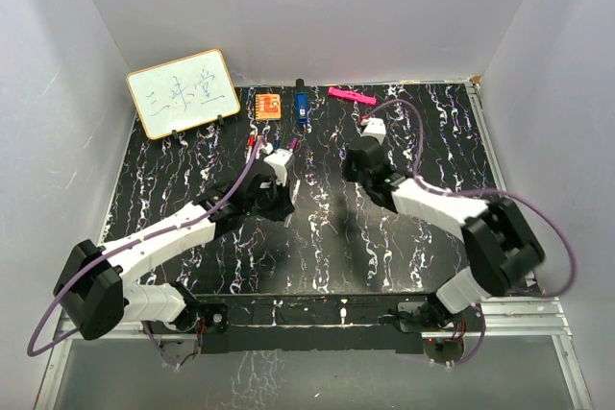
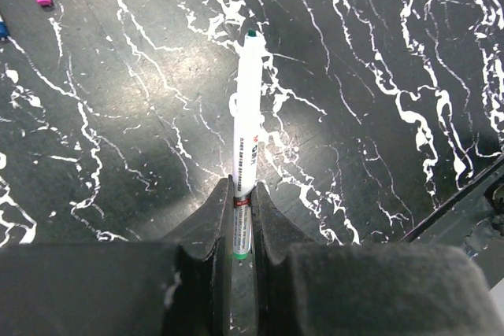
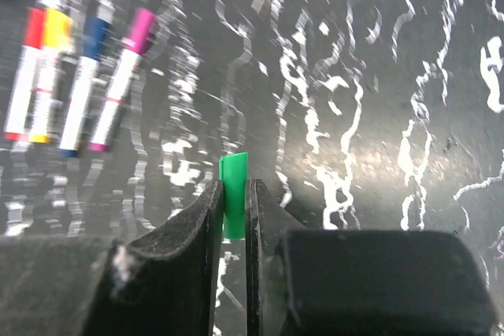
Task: Insert the pens into the pen caps
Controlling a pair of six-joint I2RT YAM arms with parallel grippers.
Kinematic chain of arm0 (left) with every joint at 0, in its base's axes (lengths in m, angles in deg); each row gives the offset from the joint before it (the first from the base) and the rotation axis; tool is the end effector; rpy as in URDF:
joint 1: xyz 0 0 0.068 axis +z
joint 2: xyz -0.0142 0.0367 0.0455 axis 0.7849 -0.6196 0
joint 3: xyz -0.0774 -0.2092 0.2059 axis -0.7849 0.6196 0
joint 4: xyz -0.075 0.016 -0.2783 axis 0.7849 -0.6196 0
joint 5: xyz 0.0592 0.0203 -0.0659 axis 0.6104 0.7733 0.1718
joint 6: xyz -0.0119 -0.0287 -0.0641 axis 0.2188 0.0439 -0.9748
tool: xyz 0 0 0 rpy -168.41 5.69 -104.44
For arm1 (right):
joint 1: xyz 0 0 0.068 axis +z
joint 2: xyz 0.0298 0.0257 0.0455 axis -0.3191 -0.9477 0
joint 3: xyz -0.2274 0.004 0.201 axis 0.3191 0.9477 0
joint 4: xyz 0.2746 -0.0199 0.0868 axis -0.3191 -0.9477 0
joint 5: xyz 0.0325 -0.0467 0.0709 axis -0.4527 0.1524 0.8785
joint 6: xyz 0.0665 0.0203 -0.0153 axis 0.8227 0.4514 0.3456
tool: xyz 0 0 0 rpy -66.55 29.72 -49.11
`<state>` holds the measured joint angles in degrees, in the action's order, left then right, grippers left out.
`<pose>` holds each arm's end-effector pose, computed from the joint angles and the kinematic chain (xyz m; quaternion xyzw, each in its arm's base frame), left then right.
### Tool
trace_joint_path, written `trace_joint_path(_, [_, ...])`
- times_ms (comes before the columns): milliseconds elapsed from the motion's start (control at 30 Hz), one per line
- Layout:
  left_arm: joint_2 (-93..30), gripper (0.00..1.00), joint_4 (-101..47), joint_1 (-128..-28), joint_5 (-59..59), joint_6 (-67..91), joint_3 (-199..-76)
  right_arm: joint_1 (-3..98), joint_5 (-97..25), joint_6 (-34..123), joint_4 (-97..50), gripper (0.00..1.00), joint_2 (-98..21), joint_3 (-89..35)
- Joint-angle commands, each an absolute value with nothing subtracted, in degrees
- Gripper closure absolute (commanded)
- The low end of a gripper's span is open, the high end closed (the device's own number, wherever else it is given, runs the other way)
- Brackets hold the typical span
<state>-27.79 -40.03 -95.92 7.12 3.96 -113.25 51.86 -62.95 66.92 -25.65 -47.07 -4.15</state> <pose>0.2228 -0.2185 0.2633 0.1902 0.8650 -0.2546 0.3883 0.3225 0.1883 0.2080 0.0406 0.8955 0.0866 0.4346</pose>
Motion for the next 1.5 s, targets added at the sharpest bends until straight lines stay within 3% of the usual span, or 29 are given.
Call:
trace_joint_path(0, [-24.9,1.0,-28.0,-95.7,3.5,2.2,-109.7,51.8,-56.6,64.4,-4.8,1.0,-36.4,4.0])
trace_joint_path(300, [-26.3,1.0,-8.4,-95.8,-6.5,-0.2,-103.9,51.9,-41.3,67.2,21.8,1.0,-26.4,18.9])
trace_joint_path(533, [-29.1,1.0,-1.9,-95.9,-10.2,-2.3,-102.8,51.9,-39.1,71.1,35.3,1.0,-25.5,23.0])
trace_joint_path(933, [-29.7,1.0,-2.9,-96.8,-8.0,-1.1,-104.5,51.9,-39.7,75.5,43.5,1.0,-27.0,25.5])
trace_joint_path(1467, [-29.9,1.0,-2.1,-97.1,-8.6,-1.1,-106.4,52.7,-38.3,75.1,43.4,1.0,-29.4,24.1])
